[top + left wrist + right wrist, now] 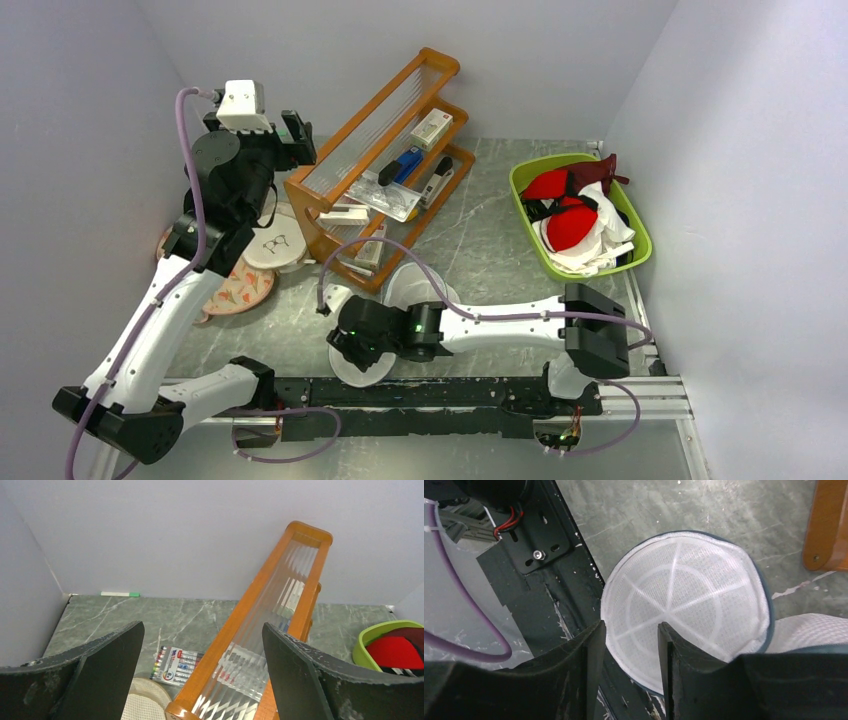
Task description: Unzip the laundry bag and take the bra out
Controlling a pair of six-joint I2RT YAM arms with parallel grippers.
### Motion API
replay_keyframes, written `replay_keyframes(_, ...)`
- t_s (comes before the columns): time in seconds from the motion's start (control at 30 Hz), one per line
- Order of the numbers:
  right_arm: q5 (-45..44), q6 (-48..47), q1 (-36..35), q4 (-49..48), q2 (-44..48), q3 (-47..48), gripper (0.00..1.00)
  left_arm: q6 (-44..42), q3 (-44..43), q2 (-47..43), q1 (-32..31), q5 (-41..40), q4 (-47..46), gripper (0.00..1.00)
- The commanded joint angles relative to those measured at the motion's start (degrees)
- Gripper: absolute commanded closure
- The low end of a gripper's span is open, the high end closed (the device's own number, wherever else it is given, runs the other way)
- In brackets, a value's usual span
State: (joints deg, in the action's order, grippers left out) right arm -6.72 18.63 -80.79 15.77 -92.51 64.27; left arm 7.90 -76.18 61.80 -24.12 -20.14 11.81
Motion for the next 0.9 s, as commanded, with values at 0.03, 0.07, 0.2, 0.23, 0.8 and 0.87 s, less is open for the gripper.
replay_keyframes(0.03, 3.95, 2.30, 0.14, -3.11, -3.91, 1.85, 0.58, -1.33, 0.91, -0.20, 1.90, -2.04, -3.33, 0.01)
replay_keyframes(0.07, 4.53, 2.94, 0.15, -3.94, -5.05, 2.22, 0.58, -1.17, 0.63, 0.07, 2.40, -1.70, -3.02, 0.01)
replay_keyframes(0.2, 5.59, 6.40, 0.07, -3.19, -11.73, 6.59, 0.59, 0.76, -0.58, 1.30, 5.57, 1.66, -1.41, 0.01)
replay_keyframes(0.23, 5.65, 7.46, -0.04, -2.95, -13.21, 7.59, 0.59, 1.34, -0.63, 1.46, 6.40, 2.70, -1.27, 0.01)
replay_keyframes(0.8, -4.97, 16.90, -1.62, 8.79, -26.45, 18.91, 0.66, 7.79, -1.61, 4.07, 15.15, 12.97, 0.16, 0.02)
replay_keyframes(0.87, -6.46, 18.07, -2.14, 11.19, -28.07, 21.03, 0.67, 7.47, -1.58, 4.12, 15.21, 12.69, 0.18, 0.02)
